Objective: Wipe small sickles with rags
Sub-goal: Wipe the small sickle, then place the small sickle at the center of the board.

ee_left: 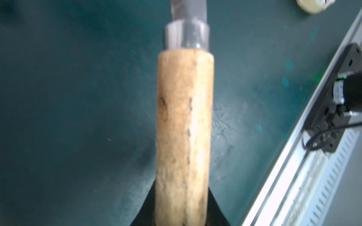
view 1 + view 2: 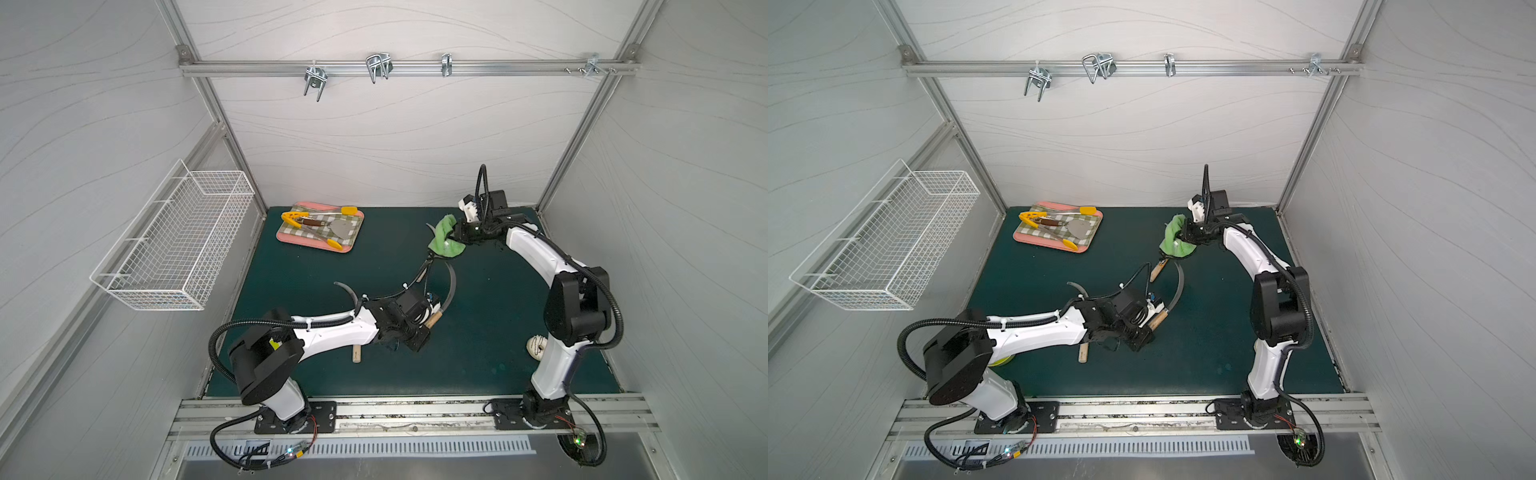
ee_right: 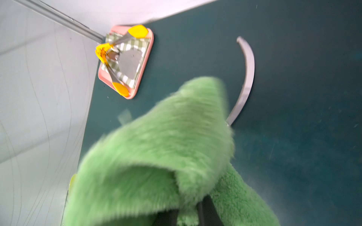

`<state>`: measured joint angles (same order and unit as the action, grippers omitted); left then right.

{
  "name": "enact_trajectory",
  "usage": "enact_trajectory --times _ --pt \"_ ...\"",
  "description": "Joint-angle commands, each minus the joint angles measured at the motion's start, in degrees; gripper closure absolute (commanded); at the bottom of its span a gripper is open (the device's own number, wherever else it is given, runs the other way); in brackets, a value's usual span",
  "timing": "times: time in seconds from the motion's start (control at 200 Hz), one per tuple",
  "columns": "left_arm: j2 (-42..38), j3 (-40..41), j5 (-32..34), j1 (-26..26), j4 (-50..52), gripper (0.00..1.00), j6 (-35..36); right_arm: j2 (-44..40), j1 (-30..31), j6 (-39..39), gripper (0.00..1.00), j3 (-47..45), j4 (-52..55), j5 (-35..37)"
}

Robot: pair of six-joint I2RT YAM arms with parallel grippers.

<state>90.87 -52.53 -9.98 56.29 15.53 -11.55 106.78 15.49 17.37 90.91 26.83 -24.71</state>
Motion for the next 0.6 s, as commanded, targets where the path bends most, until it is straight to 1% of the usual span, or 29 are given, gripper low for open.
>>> enact_trajectory --times 0.0,0.11,0.195,0.355,0.435,0.54,0.595 --pt "-2.04 0.79 -1.31 0.18 -1.25 1.0 0.71 0.76 -0.98 -0.5 0.96 0.78 -0.99 1.39" --pt "-2.92 1.12 0.37 0.09 -0.81 1.0 0.31 -0.93 -2.58 -0.13 0.96 -0.91 -0.32 4.68" --pt "-3.36 0.85 1.37 -0.87 -0.2 1.0 0.04 -4.86 -3.18 -0.17 0.96 -3.89 0.59 7.32" --pt "-3.89 0.29 -1.11 -7.07 -1.24 1.0 -1.43 -15.88 -3.13 -0.68 0.95 -11.31 4.51 11.68" --pt "-2.38 -2.38 -2.07 -10.02 -0.02 1.0 -0.53 -22.05 -3.07 0.03 0.95 -15.87 6.94 12.9" --pt "1.15 -8.08 -2.3 -12.65 2.5 1.0 1.91 -29.21 -2.93 1.08 0.94 -21.74 9.81 13.58" --pt "3.59 -10.9 -3.05 -14.07 3.14 1.0 2.94 -32.5 -2.85 1.46 0.94 -24.38 10.84 12.5"
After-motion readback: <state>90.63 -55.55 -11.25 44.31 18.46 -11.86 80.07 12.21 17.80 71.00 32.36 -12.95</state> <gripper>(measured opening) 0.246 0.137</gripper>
